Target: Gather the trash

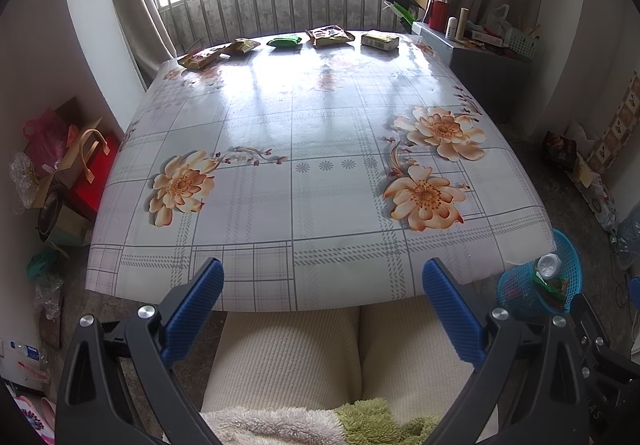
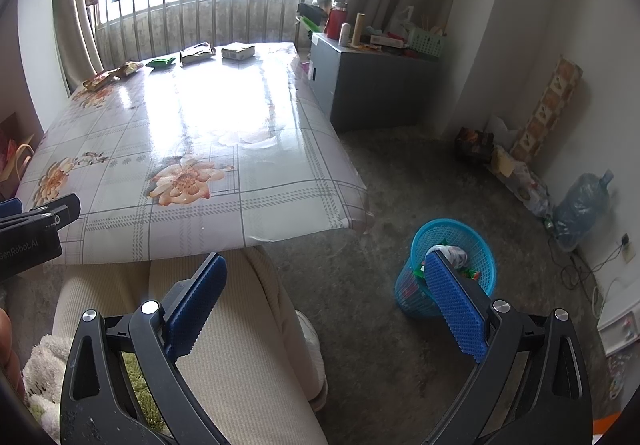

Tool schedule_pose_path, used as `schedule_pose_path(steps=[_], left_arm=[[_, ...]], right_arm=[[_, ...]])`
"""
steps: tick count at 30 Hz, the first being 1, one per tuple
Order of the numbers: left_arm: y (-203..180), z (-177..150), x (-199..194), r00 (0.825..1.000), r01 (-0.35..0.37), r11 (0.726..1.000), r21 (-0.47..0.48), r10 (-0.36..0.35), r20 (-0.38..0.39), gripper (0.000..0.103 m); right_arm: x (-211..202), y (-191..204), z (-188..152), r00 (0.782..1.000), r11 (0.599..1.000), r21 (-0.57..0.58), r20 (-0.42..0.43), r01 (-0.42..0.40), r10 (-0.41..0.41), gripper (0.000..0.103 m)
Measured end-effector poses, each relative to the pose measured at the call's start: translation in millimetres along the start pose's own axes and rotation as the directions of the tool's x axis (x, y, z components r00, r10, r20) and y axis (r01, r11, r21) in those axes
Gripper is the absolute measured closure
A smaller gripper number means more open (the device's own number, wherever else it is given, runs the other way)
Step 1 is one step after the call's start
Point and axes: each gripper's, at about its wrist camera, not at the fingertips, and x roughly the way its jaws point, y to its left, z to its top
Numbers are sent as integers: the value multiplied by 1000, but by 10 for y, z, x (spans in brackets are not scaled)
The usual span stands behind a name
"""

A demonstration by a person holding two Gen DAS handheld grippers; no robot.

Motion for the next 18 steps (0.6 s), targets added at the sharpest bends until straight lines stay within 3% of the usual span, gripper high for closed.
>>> schedule_pose_path(steps=[18], left_arm=[[-7, 8, -4, 1000, 0, 1000, 1, 0, -1, 6]], right_arm=[[-3, 9, -17, 1000, 1000, -3, 2, -2, 2, 8]])
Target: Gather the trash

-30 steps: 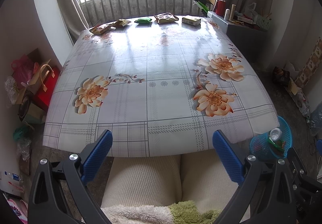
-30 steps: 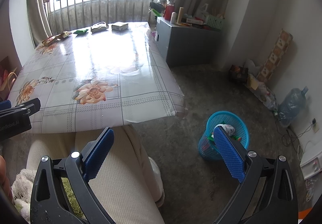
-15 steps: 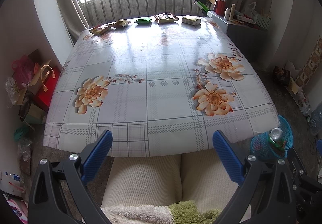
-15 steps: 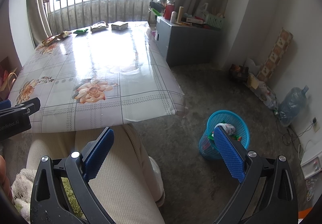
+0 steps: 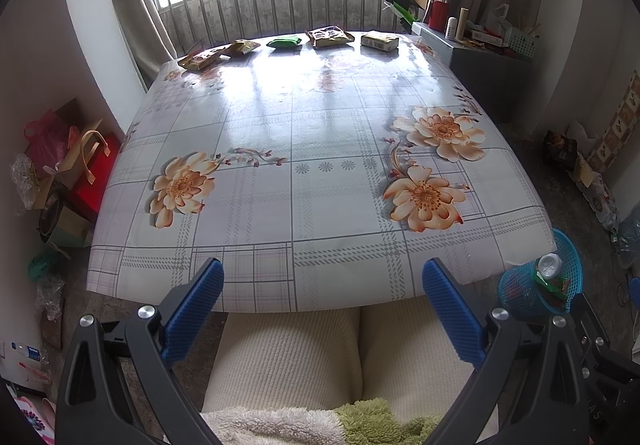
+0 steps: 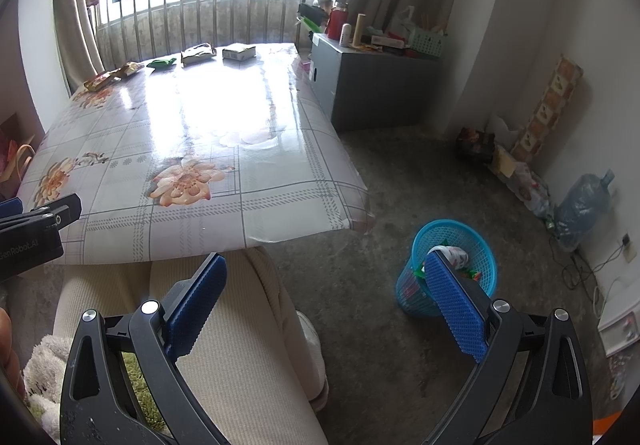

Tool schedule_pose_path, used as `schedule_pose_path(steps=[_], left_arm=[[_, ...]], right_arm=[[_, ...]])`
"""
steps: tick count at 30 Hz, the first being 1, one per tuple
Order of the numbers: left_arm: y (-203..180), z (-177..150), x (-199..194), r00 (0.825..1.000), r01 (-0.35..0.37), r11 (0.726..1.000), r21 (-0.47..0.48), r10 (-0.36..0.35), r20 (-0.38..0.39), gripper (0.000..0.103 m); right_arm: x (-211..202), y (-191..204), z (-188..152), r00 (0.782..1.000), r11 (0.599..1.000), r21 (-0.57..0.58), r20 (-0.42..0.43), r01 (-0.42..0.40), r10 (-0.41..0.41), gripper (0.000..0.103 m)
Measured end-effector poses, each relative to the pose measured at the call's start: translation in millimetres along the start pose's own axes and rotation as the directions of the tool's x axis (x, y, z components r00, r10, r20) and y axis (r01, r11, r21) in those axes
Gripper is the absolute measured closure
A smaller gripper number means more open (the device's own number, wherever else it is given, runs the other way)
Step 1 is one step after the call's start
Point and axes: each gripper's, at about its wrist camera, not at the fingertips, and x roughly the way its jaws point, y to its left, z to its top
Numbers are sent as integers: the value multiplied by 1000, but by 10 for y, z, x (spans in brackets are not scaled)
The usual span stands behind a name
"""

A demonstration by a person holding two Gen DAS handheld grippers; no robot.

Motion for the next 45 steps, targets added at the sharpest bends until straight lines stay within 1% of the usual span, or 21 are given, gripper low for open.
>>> schedule_pose_path(steps=[37, 45], left_arm=[[3, -7, 5, 1000, 0, 1000, 1, 0, -1, 6], [51, -52, 43, 1000, 3, 1000, 1, -3, -15, 6]], right_arm=[[9, 11, 36, 1000, 1000, -2, -6, -11, 11, 8], [13, 1, 34, 1000, 1000, -2, -6, -11, 11, 8]])
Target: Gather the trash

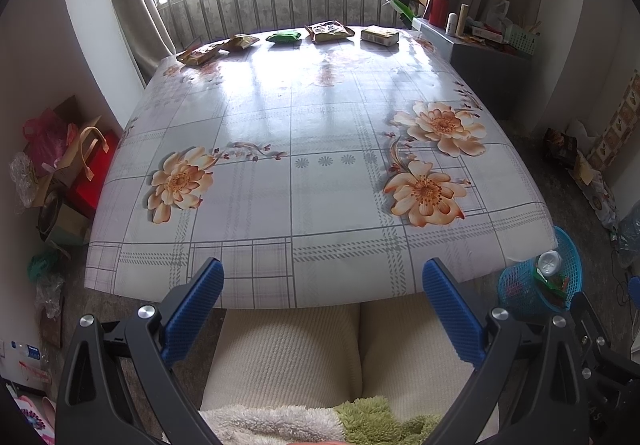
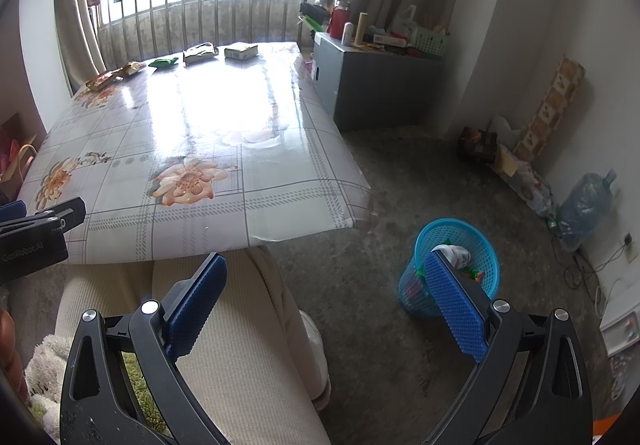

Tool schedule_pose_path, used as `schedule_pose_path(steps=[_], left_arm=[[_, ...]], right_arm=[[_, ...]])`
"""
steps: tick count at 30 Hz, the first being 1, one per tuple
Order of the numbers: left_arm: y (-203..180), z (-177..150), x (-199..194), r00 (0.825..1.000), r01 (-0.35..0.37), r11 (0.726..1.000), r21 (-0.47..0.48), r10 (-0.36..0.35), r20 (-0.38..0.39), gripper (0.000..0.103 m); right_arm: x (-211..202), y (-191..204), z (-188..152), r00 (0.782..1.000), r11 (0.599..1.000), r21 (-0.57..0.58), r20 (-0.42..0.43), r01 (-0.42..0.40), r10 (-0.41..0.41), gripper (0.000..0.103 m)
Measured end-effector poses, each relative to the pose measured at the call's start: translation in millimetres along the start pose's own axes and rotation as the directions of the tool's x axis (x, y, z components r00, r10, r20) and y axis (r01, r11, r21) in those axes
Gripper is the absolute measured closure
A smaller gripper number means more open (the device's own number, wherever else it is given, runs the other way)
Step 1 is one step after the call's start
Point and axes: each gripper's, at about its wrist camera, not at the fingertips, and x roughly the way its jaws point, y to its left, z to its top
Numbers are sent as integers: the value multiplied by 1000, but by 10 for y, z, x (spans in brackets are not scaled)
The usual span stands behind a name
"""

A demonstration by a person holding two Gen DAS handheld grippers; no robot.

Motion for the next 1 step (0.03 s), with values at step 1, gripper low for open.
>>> schedule_pose_path(steps=[1], left_arm=[[0, 2, 1, 1000, 0, 1000, 0, 0, 0, 6]], right_arm=[[0, 0, 0, 1000, 1000, 0, 0, 0, 0, 8]])
